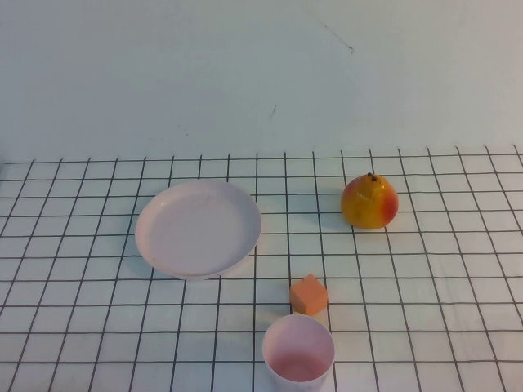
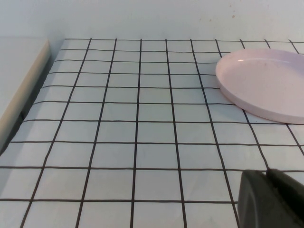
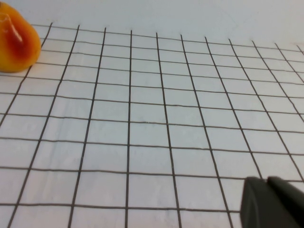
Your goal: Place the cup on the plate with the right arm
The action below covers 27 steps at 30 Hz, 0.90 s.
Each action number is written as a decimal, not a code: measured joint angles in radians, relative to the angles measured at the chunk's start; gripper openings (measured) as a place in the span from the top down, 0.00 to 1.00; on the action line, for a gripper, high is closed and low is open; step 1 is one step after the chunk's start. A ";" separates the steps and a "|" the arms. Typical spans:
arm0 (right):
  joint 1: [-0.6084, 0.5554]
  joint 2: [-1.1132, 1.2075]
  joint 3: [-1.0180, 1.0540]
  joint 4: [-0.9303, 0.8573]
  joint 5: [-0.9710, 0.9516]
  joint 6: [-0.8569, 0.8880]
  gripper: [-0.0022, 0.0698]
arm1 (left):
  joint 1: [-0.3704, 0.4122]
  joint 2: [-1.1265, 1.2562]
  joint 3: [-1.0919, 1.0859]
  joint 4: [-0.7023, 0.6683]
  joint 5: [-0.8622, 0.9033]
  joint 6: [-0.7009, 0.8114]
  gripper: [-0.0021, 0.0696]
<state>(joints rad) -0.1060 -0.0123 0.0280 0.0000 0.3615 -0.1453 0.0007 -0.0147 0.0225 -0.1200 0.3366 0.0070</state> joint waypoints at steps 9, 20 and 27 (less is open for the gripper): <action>0.000 0.000 0.000 0.000 -0.239 0.000 0.94 | 0.000 0.000 0.000 0.000 0.000 0.000 0.97; 0.000 0.000 0.000 0.000 -0.759 0.000 0.94 | 0.000 0.000 0.000 0.000 0.000 0.000 0.97; 0.000 0.000 0.000 0.012 -0.921 0.000 0.94 | 0.000 0.000 0.000 0.000 0.000 0.000 0.97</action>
<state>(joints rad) -0.1060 -0.0123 0.0280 0.0122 -0.5599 -0.1453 0.0007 -0.0147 0.0225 -0.1200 0.3366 0.0070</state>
